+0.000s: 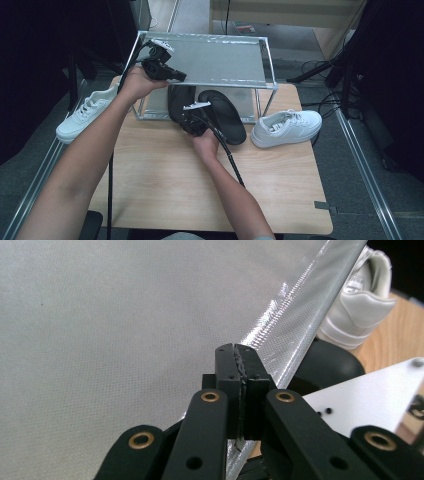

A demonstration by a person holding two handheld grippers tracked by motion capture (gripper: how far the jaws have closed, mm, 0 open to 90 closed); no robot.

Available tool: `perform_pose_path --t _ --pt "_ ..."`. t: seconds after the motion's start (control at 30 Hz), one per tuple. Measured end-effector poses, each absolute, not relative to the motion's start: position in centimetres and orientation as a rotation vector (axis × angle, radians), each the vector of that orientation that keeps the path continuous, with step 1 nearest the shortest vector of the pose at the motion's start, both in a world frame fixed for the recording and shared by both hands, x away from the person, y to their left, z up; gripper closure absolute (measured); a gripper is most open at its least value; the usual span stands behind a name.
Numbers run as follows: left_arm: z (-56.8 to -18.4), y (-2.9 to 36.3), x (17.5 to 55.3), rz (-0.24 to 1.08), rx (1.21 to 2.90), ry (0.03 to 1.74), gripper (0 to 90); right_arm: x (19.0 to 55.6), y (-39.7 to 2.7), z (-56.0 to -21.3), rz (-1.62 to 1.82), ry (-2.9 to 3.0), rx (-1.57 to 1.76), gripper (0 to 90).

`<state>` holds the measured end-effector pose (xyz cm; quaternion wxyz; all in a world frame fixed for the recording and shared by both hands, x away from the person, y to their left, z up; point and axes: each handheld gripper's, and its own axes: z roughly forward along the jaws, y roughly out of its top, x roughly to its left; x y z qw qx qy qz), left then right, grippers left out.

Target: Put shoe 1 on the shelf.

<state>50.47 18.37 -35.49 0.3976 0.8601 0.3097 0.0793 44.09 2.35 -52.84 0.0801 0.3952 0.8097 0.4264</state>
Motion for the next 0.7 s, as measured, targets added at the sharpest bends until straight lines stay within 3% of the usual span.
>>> perform_pose_path --t 0.33,0.7 --pt "-35.5 18.3 50.5 0.208 2.188 0.774 90.0 43.8 1.7 -52.5 1.303 2.452 1.192 90.0" --pt "-35.3 18.1 50.4 0.216 2.197 0.784 90.0 40.1 -3.9 -51.5 1.302 2.438 1.127 90.0"
